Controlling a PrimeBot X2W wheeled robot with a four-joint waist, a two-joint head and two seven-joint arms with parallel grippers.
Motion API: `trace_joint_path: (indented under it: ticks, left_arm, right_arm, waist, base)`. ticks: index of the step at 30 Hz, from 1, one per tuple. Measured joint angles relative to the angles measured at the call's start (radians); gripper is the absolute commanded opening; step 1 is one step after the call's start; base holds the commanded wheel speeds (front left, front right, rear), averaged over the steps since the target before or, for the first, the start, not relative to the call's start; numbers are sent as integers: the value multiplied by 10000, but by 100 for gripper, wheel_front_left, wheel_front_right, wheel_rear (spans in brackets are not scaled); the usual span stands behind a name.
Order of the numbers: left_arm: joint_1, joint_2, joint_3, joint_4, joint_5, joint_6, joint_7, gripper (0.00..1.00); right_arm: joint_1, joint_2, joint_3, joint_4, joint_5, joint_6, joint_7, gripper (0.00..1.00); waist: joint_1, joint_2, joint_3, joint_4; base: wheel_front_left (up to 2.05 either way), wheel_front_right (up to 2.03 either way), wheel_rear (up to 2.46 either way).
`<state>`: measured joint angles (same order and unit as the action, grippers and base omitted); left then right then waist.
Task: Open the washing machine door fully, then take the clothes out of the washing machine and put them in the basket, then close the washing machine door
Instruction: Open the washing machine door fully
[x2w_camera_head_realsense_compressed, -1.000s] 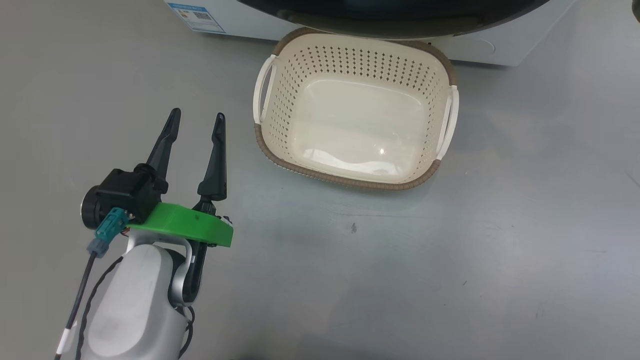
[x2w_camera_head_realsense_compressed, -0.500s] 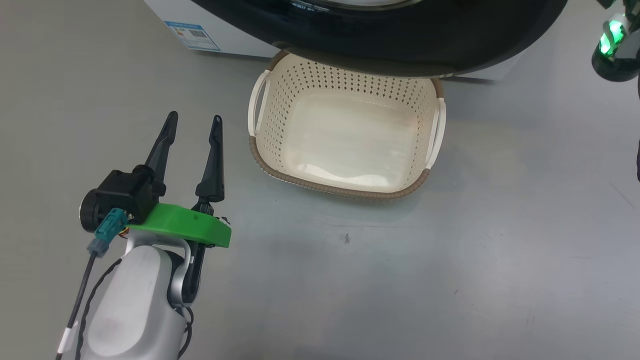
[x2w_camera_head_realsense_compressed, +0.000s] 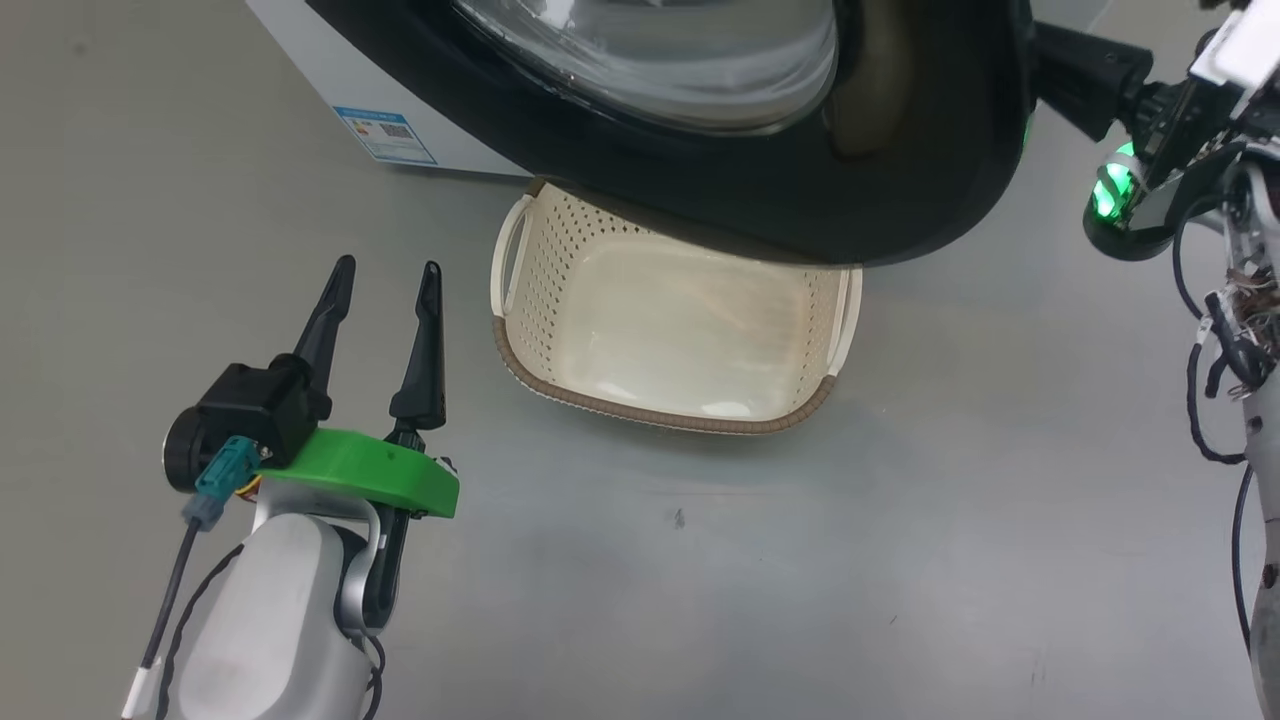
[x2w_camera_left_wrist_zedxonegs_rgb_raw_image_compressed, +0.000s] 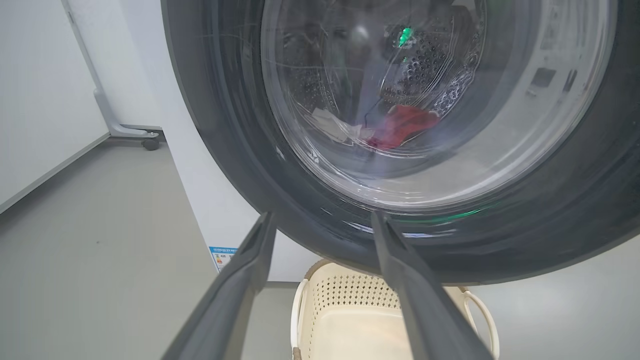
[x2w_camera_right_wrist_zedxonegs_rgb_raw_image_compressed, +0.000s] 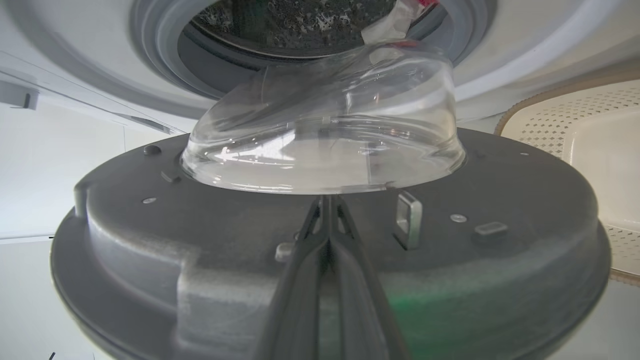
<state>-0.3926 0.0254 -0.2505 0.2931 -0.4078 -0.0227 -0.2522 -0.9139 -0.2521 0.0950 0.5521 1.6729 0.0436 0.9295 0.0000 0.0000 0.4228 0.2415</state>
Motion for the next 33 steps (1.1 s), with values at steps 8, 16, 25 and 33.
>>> trace_joint_path:
  ticks: [8, 16, 25, 33]
  left_arm:
    - [351, 2, 17, 213, 81, 0, 0, 100]
    - [732, 6, 23, 408, 134, -2, 0, 100]
    - [1108, 10, -21, 564, 205, -63, 0, 100]
    - [1464, 23, -33, 625, 299, -88, 0, 100]
  right_arm:
    - [727, 337, 334, 33, 6, 94, 278, 0]
    - [1496, 683, 598, 94, 75, 169, 510, 0]
    - [2300, 1057, 901, 222, 157, 259, 698, 0]
    - [2454, 1655, 1206, 50, 418, 349, 790, 0]
  waist:
    - [0, 0, -625, -74]
    - [-1, 0, -1298, -53]
    - [-1, 0, -2056, 87]
    - [-1, 0, -2645, 257]
  base:
    - [0, 0, 0]
    - [0, 0, 0]
    - [0, 0, 0]
    - [0, 0, 0]
